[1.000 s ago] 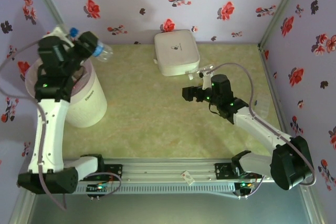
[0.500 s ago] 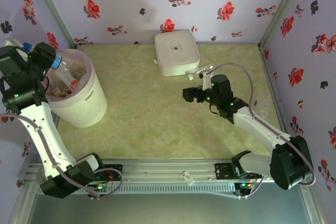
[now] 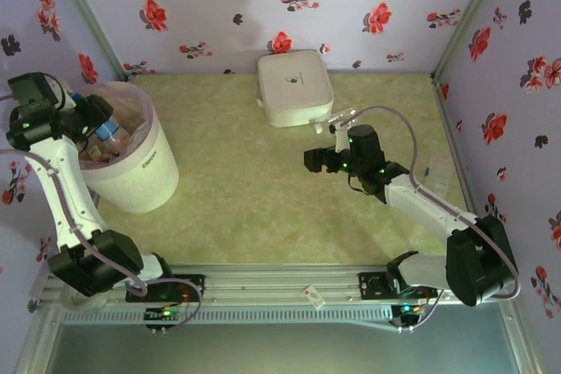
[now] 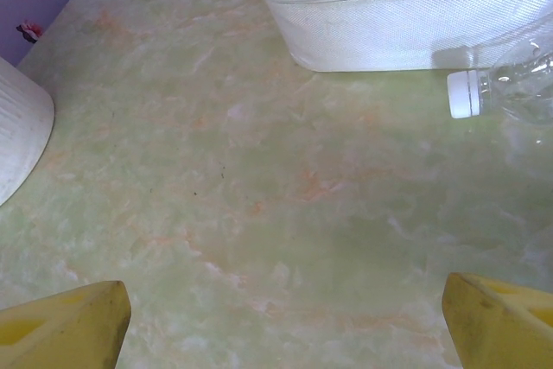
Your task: Put the plastic bottles in the bin
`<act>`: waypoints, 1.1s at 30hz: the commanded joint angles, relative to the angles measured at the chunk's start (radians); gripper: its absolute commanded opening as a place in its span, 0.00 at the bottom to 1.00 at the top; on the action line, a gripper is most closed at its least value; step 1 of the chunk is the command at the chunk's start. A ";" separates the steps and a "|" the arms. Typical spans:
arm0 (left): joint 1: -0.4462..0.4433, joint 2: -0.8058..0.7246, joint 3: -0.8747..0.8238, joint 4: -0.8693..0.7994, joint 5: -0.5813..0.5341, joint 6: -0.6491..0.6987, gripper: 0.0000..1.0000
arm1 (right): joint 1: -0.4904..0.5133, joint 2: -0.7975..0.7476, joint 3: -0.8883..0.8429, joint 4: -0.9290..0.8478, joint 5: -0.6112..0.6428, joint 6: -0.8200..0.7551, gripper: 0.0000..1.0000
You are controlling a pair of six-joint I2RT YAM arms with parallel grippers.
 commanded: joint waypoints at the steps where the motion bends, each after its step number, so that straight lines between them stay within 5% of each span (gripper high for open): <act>1: -0.054 0.026 0.014 -0.060 -0.055 0.093 0.10 | -0.006 0.009 0.029 0.030 -0.012 0.005 0.94; 14: -0.088 0.112 -0.073 -0.022 -0.007 0.088 0.17 | -0.005 -0.004 0.012 0.020 0.001 -0.007 0.94; 20: -0.087 0.128 -0.110 0.002 0.008 0.093 0.36 | -0.005 -0.013 0.013 0.020 0.000 -0.003 0.94; 27: -0.088 0.090 -0.095 0.002 0.000 0.101 0.79 | -0.005 -0.032 0.011 0.002 0.017 -0.004 0.94; 33: -0.088 0.037 -0.058 0.002 0.000 0.079 0.85 | -0.006 -0.038 0.023 -0.023 0.043 0.009 0.94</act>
